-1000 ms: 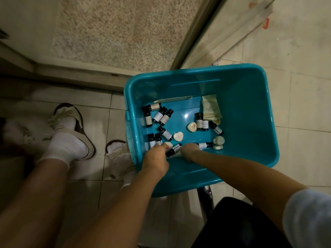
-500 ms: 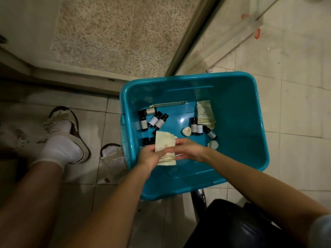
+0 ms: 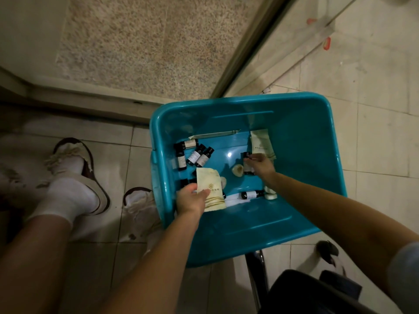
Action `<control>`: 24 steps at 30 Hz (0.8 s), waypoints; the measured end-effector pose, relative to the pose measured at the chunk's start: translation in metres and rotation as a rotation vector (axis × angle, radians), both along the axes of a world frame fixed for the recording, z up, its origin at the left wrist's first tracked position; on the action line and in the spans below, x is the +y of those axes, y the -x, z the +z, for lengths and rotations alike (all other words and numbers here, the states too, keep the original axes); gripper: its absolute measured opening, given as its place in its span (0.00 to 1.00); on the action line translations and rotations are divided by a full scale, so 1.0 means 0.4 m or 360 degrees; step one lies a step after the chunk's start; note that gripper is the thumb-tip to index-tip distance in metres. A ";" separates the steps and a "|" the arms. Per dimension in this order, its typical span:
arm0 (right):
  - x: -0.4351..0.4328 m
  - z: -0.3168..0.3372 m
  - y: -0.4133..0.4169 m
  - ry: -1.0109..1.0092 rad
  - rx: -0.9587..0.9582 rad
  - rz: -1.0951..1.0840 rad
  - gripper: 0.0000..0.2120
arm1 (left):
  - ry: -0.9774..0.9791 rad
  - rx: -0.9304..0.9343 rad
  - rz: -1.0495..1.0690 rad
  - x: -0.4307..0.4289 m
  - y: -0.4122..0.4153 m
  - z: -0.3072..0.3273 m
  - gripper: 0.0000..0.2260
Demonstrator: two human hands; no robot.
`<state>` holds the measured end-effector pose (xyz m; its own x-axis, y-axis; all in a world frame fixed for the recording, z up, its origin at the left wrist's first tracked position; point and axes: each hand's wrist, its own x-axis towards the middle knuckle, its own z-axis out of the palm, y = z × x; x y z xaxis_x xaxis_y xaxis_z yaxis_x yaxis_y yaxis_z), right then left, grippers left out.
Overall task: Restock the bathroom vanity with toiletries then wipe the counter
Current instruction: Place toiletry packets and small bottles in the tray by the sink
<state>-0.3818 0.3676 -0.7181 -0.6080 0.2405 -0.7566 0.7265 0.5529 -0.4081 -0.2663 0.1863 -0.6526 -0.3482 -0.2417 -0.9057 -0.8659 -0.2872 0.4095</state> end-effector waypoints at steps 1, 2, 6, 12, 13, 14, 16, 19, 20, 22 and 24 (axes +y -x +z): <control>0.015 -0.012 0.021 -0.0157 0.0065 -0.0024 0.20 | -0.0016 0.0004 0.0004 -0.001 0.002 -0.005 0.11; 0.030 -0.024 0.039 -0.0308 0.0080 0.0002 0.22 | -0.0028 0.0007 -0.0002 -0.002 0.004 -0.007 0.11; 0.059 -0.061 0.098 -0.0648 0.0062 0.0064 0.30 | -0.0074 0.0003 -0.0070 -0.004 0.009 -0.021 0.11; 0.010 -0.122 0.131 -0.0525 -0.0091 0.0017 0.33 | -0.0122 -0.0002 -0.0108 -0.006 0.016 -0.042 0.11; 0.001 -0.129 0.130 -0.0586 -0.0142 0.0051 0.34 | -0.0123 0.0000 -0.0110 -0.006 0.017 -0.045 0.11; -0.003 -0.139 0.130 -0.0676 -0.0163 0.0083 0.33 | -0.0122 0.0002 -0.0119 -0.006 0.017 -0.048 0.11; -0.006 -0.150 0.125 -0.0786 -0.0140 0.0071 0.31 | -0.0118 0.0005 -0.0138 -0.005 0.017 -0.054 0.11; -0.014 -0.151 0.117 -0.0609 -0.0088 0.0014 0.22 | -0.0101 -0.0003 -0.0140 -0.004 0.017 -0.058 0.10; -0.028 -0.136 0.114 -0.0507 -0.0072 0.0004 0.20 | -0.0100 -0.0004 -0.0132 -0.003 0.017 -0.058 0.10; -0.051 -0.117 0.103 -0.0318 -0.0045 -0.0028 0.19 | -0.0119 -0.0014 -0.0101 -0.002 0.014 -0.052 0.11; -0.087 -0.088 0.076 -0.0057 0.0017 -0.0134 0.18 | -0.0142 -0.0022 -0.0058 -0.006 0.011 -0.041 0.11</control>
